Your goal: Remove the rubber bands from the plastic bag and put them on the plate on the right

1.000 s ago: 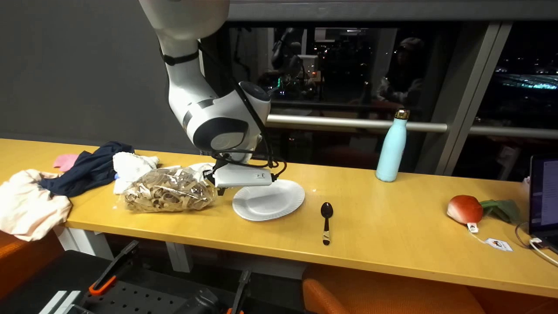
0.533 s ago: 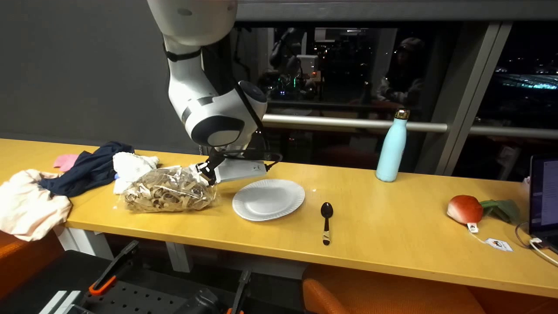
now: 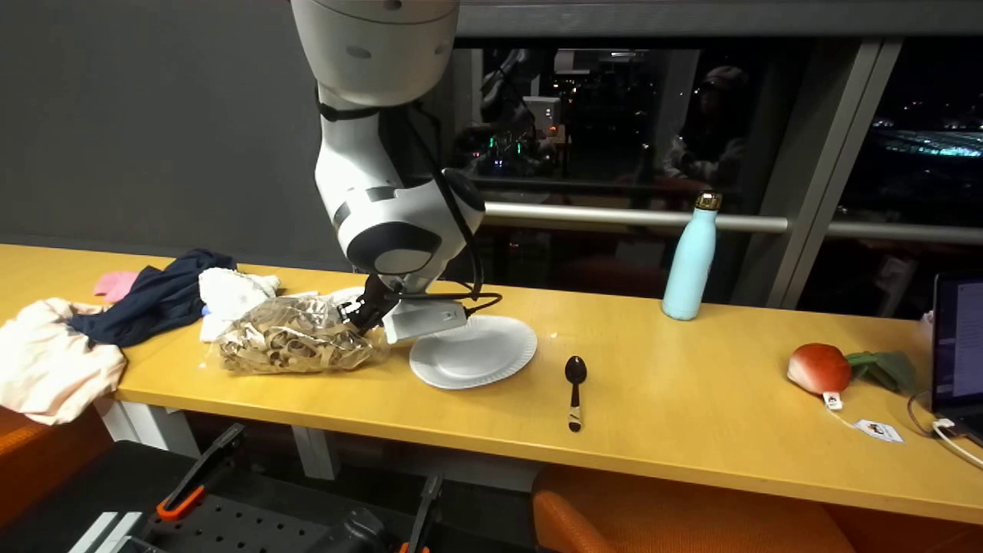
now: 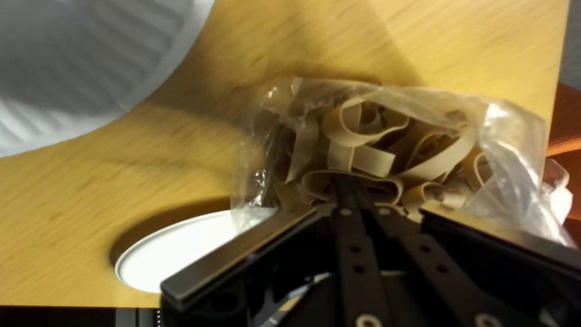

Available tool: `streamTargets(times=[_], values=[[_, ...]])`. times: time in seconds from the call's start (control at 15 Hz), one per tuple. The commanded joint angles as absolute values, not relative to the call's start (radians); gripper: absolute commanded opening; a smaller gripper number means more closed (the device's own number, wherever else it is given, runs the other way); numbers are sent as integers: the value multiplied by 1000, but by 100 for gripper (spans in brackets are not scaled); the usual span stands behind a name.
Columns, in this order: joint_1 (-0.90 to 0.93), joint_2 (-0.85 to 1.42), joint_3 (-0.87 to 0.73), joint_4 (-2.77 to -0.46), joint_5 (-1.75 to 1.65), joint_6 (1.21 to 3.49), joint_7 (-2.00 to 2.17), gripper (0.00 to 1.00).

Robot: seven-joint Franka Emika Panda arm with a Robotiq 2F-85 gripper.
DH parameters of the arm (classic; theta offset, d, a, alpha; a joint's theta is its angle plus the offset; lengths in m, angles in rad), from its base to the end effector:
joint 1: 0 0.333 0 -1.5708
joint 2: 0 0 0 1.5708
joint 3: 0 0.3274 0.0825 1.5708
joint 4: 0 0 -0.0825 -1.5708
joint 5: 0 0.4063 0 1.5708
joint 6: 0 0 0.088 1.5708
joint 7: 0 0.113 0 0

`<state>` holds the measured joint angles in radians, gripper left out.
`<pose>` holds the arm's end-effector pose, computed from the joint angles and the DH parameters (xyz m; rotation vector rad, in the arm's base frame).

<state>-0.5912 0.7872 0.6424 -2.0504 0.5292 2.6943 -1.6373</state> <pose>0.5954 0.0309 0.0977 -2.2271 -1.2815 -0.5399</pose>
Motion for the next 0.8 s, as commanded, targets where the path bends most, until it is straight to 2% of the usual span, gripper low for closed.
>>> streamTargets(times=[0.0, 0.73], values=[[-588, 782, 649, -2044, 543, 2668, -1675, 20], [-445, 811, 553, -1929, 508, 2590, -1659, 98]])
